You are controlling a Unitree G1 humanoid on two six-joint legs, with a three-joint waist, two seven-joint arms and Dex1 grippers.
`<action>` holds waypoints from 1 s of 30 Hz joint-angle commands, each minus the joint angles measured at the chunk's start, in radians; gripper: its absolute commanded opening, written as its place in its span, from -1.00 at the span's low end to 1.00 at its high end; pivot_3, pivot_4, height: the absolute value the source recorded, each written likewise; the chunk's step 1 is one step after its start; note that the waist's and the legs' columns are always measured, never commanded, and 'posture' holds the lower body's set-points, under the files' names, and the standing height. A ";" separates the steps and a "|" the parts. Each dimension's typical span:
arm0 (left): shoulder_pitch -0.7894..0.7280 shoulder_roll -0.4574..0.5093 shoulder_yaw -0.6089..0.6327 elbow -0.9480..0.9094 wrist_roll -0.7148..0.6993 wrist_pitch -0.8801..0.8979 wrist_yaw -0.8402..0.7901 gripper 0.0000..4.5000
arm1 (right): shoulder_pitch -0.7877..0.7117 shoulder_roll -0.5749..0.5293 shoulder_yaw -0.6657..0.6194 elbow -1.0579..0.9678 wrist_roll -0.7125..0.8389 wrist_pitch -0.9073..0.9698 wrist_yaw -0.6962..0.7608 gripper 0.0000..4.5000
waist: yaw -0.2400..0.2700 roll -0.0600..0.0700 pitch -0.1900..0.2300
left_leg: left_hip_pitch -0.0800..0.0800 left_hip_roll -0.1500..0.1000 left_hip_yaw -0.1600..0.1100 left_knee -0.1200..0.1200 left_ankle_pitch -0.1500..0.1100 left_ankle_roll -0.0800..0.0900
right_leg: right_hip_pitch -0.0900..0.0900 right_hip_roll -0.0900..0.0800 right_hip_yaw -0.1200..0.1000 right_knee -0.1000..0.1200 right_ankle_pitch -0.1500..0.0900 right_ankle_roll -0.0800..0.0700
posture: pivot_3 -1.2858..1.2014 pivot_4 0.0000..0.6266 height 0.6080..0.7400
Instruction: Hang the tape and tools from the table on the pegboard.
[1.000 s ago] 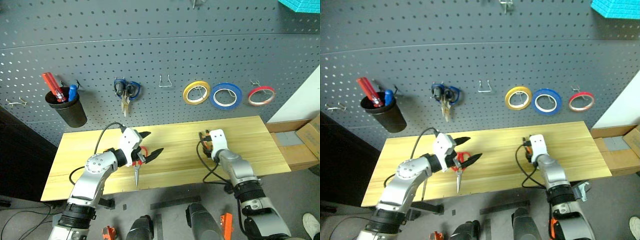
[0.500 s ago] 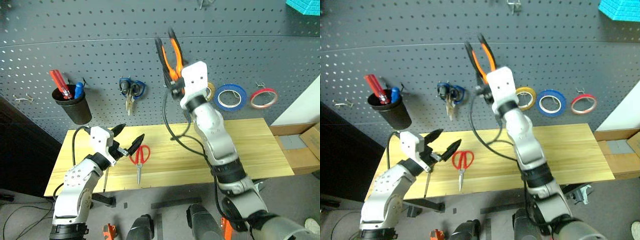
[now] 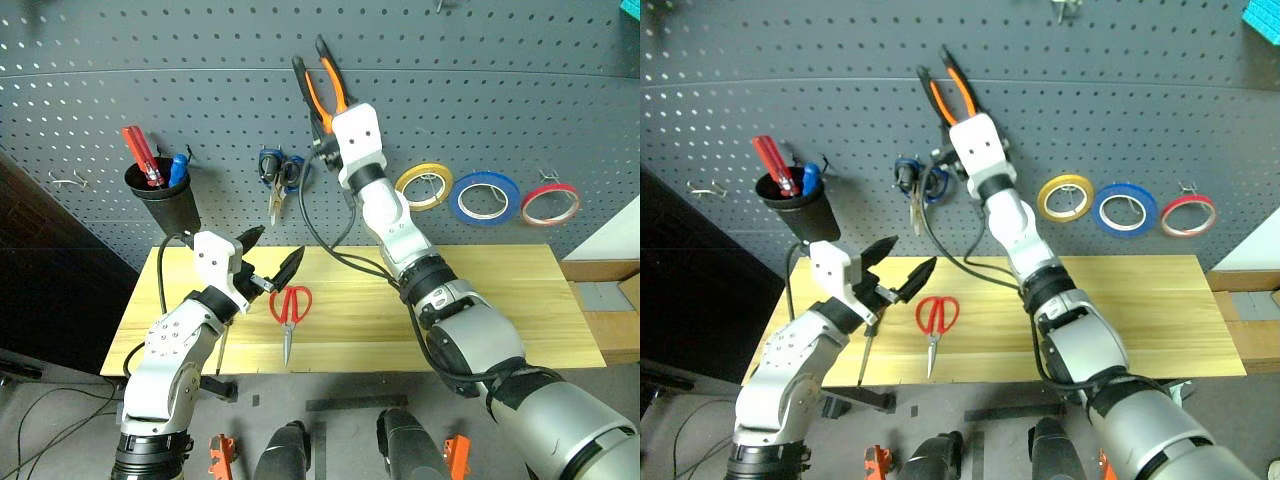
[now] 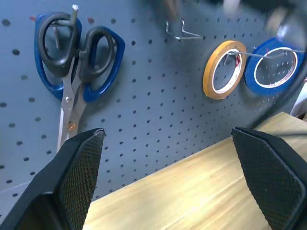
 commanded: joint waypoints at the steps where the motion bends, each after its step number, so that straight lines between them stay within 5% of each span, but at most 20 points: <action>1: 0.000 0.002 0.002 -0.029 0.007 -0.017 0.008 1.00 | 0.025 -0.025 0.008 -0.012 -0.036 -0.067 -0.034 0.18 | 0.000 0.000 0.001 | 0.000 0.000 0.000 0.000 0.000 0.000 | 0.000 0.000 0.000 0.000 0.000 0.000 | 0.03 -0.19 1.00; 10: -0.028 -0.013 -0.019 0.020 0.039 -0.019 0.028 1.00 | 0.096 0.007 -0.021 -0.070 0.023 0.045 0.035 0.18 | -0.006 0.000 0.005 | 0.000 0.001 0.000 0.001 0.000 0.000 | 0.000 0.001 0.000 0.001 0.000 0.000 | 0.00 -0.20 1.00; 16: -0.001 -0.008 -0.028 0.049 0.048 0.078 0.063 1.00 | 0.196 0.003 -0.017 -0.252 0.055 0.227 0.111 0.99 | -0.005 0.000 0.005 | 0.001 0.001 0.000 0.001 0.000 0.000 | 0.001 0.001 0.000 0.001 0.000 0.000 | -0.01 -0.22 1.00; 23: 0.099 -0.020 -0.032 0.001 0.043 0.233 0.124 1.00 | 0.460 -0.040 0.042 -0.754 0.069 0.574 0.258 0.99 | -0.004 0.000 0.005 | 0.000 0.001 -0.001 0.001 0.000 0.000 | 0.000 0.001 0.000 0.000 0.000 0.000 | -0.03 -0.25 1.00; 30: 0.169 -0.044 -0.077 0.018 0.139 0.487 0.301 1.00 | 0.691 -0.178 0.157 -1.240 0.275 1.083 0.581 0.99 | -0.005 0.000 0.005 | 0.000 0.001 -0.001 0.001 0.000 0.000 | 0.001 0.000 -0.001 0.000 -0.003 0.004 | -0.05 -0.27 1.00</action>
